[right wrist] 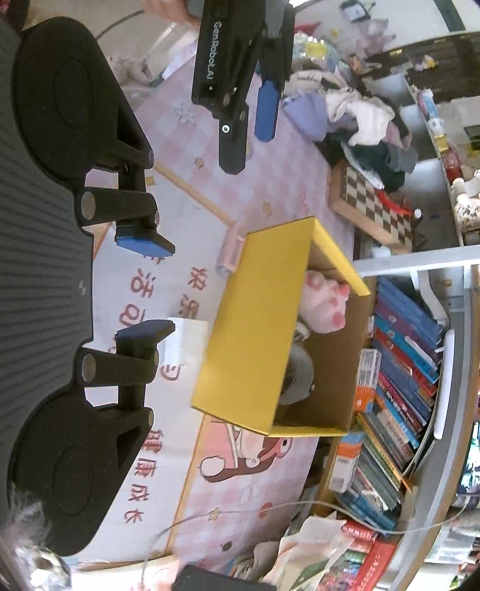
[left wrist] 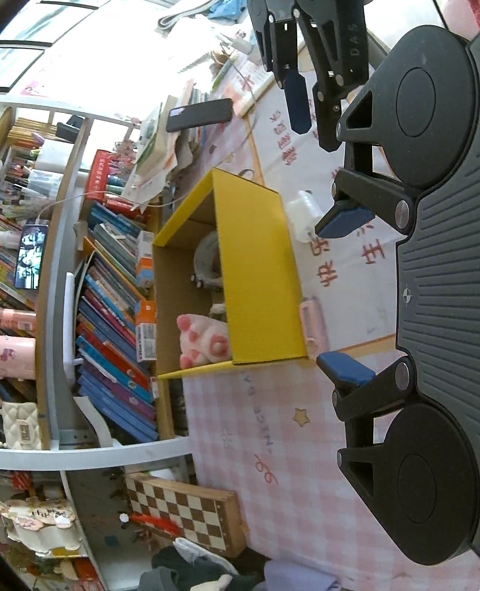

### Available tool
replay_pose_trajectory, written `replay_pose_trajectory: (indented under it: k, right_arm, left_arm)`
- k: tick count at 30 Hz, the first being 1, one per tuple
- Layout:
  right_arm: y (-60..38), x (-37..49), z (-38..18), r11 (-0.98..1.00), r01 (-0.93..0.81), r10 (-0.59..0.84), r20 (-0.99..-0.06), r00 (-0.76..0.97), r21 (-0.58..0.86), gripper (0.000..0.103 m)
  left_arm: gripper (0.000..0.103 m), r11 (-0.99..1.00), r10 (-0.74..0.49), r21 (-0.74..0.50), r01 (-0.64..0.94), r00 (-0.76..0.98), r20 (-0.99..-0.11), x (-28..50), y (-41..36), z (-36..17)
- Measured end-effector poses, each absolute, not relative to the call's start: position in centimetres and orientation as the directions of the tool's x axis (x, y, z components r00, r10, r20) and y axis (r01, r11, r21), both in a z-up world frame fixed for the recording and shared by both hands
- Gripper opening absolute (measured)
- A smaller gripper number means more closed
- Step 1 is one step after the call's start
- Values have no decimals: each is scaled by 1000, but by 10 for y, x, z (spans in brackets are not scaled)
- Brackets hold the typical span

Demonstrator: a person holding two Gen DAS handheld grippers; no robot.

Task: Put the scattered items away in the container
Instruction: 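Raise both open tools out of the box and back toward the desk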

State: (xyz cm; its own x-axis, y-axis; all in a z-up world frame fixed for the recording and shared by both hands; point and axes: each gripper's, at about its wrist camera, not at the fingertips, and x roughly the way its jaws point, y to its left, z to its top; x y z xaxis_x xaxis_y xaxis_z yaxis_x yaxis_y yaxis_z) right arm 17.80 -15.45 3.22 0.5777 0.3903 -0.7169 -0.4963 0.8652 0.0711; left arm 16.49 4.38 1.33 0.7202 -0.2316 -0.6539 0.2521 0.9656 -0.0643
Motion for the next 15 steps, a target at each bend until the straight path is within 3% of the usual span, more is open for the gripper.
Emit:
replay_pose_trajectory:
  k: [3,7,15]
  right_arm:
    - [-151,170,24,883,-466,360,-714,600,55,37]
    - [-148,162,13,914,-406,305,-706,639,27,49]
    - [-145,150,-3,951,-310,222,-679,699,-8,55]
  left_arm:
    - [70,969,-218,-57,239,727,-651,158,42,9]
    - [70,974,-205,-57,221,734,-648,148,39,1]
    - [70,984,-164,-59,165,745,-647,133,34,-13]
